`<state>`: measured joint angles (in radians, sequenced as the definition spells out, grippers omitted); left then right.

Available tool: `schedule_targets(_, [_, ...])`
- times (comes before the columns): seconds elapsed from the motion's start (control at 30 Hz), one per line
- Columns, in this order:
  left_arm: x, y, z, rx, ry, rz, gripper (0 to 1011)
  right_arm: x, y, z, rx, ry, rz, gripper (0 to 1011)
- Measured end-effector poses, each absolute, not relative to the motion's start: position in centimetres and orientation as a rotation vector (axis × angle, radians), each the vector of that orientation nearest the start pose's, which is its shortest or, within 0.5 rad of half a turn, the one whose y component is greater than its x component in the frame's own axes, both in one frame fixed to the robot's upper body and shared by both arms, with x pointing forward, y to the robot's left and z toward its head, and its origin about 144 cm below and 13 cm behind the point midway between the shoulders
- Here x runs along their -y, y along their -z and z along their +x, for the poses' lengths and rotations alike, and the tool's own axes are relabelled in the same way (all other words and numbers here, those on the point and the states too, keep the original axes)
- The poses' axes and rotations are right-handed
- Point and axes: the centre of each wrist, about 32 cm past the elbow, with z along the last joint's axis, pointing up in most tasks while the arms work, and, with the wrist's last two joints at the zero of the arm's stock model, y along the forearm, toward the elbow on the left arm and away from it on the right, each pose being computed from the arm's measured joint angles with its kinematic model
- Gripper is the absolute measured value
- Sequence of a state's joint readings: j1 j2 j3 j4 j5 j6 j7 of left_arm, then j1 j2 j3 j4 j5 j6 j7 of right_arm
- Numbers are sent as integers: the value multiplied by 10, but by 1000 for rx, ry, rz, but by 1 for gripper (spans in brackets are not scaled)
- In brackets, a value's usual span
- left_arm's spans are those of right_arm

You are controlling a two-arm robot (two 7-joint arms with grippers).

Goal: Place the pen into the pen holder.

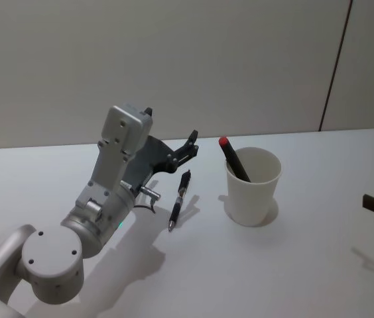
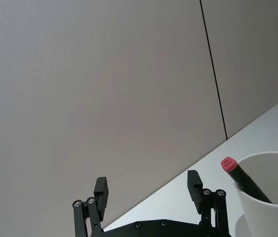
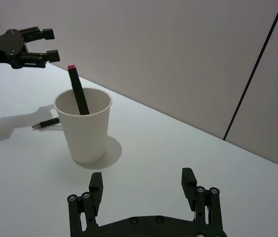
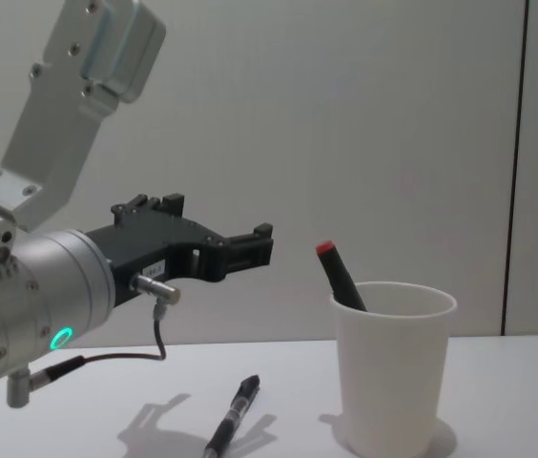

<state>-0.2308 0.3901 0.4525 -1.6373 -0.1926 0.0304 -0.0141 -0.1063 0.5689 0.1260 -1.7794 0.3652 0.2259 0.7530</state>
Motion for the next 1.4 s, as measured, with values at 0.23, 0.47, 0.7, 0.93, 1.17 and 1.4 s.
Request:
schedule_targets(0.23, [-203, -1209, 485, 255, -1113, 126, 1000, 393, -1233, 429, -3, 829, -258, 1001])
schedule_targets(0.47, [-205, -1213, 478, 193, -1099, 164, 1001, 395, -1233, 427, -8, 820, -269, 1002])
schedule_targets(0.7, [-206, -1215, 471, 104, -1079, 191, 1001, 397, -1234, 426, -11, 814, -275, 1002])
schedule_targets(0.93, [-206, -1212, 463, 2, -1061, 194, 1001, 398, -1234, 426, -12, 810, -279, 1002])
schedule_targets(1.17, [-204, -1207, 455, -64, -1088, 172, 1001, 398, -1234, 425, -13, 809, -281, 1002])
schedule_targets(1.4, [-197, -1202, 450, -103, -1158, 165, 1001, 399, -1234, 425, -13, 808, -282, 1001])
